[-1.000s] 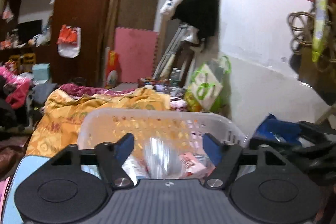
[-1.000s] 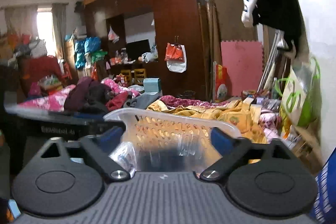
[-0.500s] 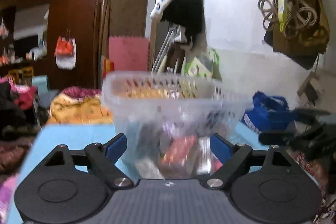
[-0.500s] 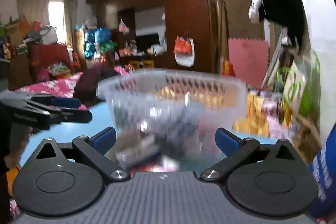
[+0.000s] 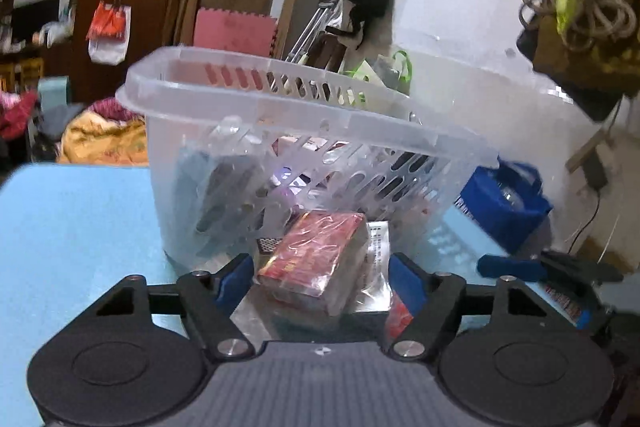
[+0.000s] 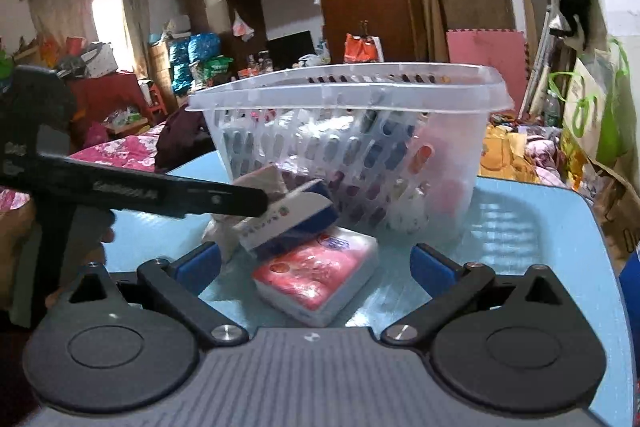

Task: Organize objects
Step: 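Grasp a red box with the left gripper while the right grasps a white-blue box, then carry both boxes over the basket and open both grippers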

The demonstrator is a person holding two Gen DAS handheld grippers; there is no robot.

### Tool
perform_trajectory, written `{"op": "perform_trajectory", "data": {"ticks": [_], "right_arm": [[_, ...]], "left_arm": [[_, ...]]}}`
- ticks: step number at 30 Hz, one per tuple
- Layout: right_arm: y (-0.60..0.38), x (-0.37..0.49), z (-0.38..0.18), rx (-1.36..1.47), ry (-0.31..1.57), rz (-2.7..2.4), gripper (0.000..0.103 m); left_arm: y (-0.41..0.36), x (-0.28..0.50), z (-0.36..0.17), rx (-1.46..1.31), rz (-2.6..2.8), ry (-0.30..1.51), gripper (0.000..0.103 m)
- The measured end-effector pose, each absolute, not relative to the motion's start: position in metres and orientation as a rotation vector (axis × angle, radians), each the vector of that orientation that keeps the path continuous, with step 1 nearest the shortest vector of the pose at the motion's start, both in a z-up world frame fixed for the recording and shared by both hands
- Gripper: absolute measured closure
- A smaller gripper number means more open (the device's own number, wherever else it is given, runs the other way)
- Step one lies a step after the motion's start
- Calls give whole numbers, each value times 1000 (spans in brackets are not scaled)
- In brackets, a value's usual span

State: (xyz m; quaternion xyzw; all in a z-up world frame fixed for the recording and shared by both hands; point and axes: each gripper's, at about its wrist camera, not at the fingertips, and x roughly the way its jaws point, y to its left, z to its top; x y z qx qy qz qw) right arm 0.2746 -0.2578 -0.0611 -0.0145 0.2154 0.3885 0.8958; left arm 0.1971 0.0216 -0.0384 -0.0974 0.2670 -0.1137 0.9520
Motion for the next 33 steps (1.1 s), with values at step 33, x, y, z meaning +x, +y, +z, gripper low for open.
{"op": "perform_trajectory", "data": {"ticks": [33], "right_arm": [[-238,248,-25,-180,321,816,22]], "left_arm": [[69,136,-21,-258,-245,364,45]]}}
